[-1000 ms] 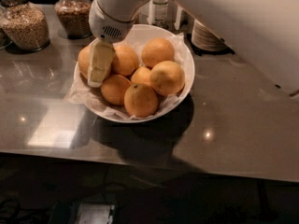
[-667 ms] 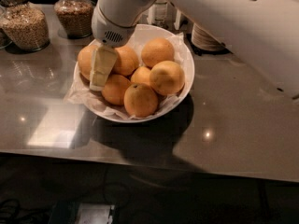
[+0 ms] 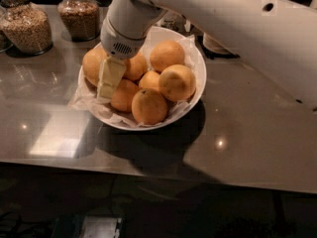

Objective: Pick orange from white bowl

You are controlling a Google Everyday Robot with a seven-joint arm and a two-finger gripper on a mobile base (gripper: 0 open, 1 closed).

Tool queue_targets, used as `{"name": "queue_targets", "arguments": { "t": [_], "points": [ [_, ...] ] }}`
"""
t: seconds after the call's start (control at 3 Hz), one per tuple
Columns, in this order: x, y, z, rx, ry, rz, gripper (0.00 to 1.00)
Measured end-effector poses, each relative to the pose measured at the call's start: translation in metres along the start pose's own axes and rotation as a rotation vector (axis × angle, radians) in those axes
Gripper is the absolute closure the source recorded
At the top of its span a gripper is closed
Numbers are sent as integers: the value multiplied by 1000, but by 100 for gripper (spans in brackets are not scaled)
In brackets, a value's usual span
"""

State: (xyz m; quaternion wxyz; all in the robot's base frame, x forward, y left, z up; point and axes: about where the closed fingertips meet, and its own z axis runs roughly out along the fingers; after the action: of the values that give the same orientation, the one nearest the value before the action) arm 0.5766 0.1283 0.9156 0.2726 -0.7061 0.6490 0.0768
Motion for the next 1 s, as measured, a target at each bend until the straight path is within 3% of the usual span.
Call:
{"name": "queue_targets", "arguments": {
  "t": [1.0],
  "points": [
    [4,6,27,-31,17,-42,0]
  ]
}}
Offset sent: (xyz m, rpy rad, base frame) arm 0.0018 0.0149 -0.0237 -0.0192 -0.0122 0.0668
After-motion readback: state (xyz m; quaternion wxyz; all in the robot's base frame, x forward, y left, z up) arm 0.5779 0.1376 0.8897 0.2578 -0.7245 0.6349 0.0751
